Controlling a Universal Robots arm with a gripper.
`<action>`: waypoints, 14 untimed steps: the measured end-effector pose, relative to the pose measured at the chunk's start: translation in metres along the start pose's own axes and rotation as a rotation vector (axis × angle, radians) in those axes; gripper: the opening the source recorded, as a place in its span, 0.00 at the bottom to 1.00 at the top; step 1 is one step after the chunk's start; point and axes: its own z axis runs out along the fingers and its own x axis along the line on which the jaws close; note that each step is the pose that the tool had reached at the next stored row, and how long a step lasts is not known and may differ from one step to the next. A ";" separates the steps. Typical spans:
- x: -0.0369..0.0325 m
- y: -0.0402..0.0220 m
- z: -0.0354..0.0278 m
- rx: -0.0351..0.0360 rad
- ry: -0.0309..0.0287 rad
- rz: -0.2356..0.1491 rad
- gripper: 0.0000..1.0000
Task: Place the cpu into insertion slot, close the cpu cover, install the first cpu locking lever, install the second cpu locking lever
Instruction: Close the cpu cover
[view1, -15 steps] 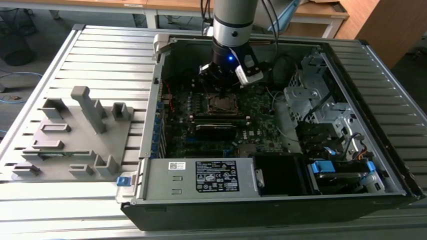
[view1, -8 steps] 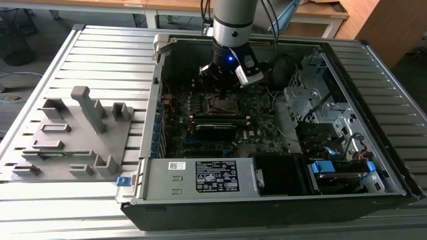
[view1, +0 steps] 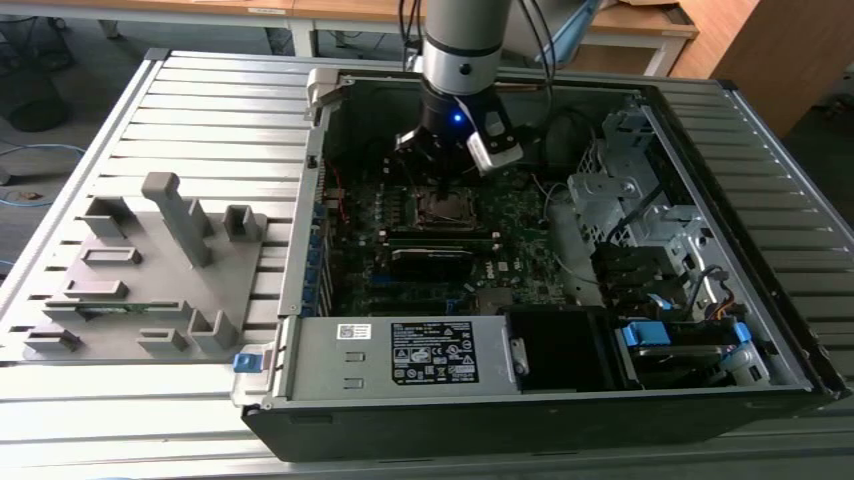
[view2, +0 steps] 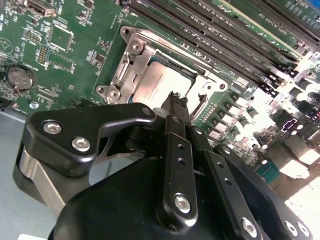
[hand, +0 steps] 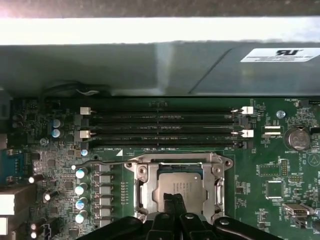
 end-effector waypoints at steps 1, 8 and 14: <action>0.0007 -0.0001 0.0007 0.0009 0.0000 0.002 0.11; 0.0036 -0.0003 0.0060 0.0049 0.0000 0.007 0.11; -0.0035 -0.0001 0.0072 0.0047 -0.0001 0.007 0.11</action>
